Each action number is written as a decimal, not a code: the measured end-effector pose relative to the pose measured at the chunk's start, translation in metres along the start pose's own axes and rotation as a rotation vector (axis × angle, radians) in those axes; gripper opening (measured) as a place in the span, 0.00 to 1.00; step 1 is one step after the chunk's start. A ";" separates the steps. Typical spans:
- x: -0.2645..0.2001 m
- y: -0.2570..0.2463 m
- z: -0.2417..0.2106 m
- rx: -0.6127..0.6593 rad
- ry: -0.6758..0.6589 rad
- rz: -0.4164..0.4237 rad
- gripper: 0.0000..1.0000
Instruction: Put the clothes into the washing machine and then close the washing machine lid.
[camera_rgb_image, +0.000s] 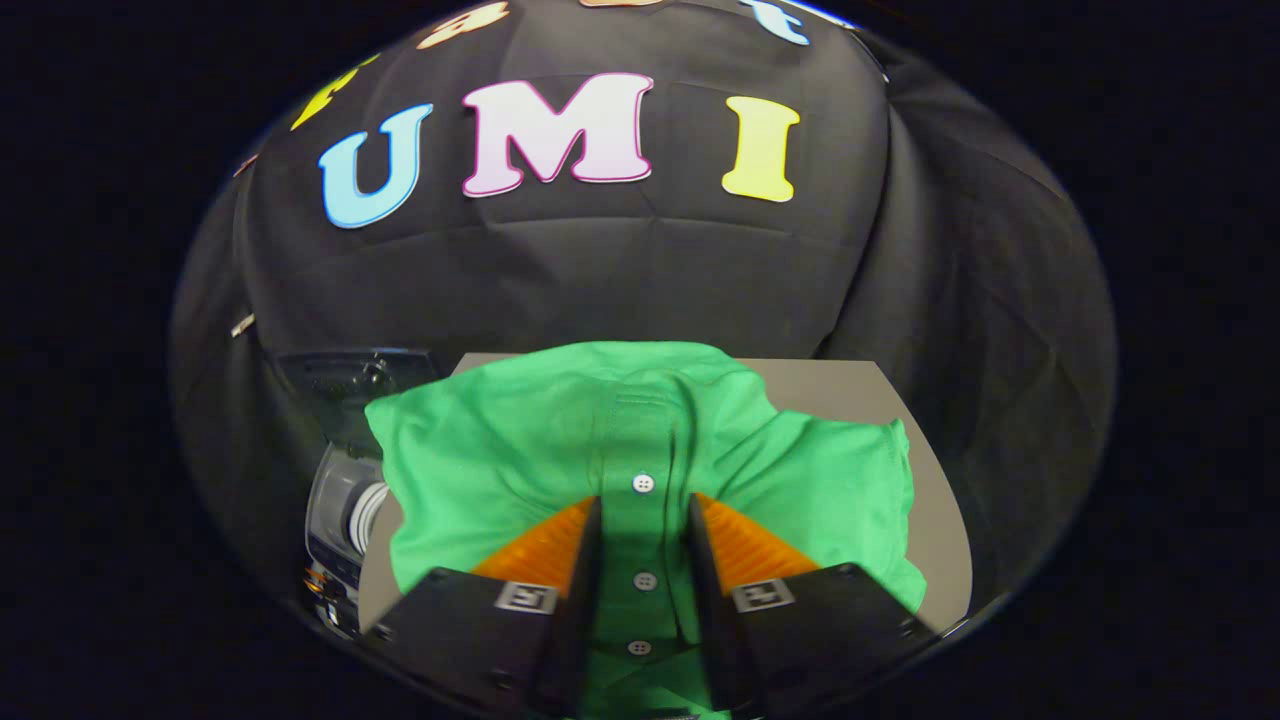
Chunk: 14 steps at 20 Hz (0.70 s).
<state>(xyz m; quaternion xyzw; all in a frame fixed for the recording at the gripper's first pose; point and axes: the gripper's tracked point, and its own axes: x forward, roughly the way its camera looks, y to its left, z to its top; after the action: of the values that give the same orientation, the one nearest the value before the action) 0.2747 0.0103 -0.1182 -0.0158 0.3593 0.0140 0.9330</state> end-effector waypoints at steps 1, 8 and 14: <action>-0.003 0.001 0.002 0.044 -0.009 0.018 0.38; -0.013 -0.002 0.021 0.175 -0.039 0.096 0.09; -0.049 -0.002 0.069 0.195 -0.114 0.124 0.08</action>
<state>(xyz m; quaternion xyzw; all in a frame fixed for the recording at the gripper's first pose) 0.2843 0.0103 -0.0346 0.0982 0.3057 0.0373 0.9463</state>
